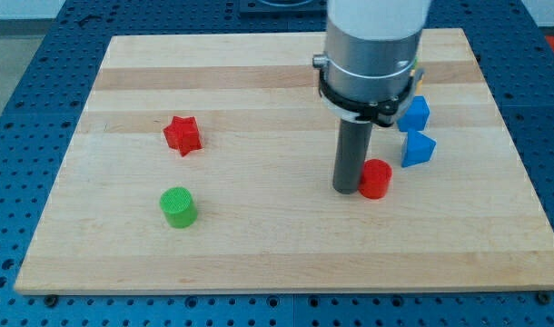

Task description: Push red star towards bottom center

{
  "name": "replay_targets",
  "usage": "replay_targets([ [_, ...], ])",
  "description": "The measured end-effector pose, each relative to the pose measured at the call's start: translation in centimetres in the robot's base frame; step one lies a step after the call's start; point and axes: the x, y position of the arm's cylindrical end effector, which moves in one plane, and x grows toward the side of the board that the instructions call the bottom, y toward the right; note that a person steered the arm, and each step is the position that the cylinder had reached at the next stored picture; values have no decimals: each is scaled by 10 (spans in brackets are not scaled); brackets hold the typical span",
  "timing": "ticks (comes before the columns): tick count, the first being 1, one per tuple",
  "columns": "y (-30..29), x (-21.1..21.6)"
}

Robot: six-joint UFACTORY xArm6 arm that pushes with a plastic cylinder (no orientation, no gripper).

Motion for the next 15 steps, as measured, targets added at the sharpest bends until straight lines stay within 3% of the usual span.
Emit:
replay_targets([
  [3,43,0],
  [5,38,-1],
  [6,-21,-35],
  [8,-145,-141],
  [9,-215,-139],
  [10,-249,-110],
  [11,-247,-89],
  [14,-133,-69],
  [15,-115,-36],
])
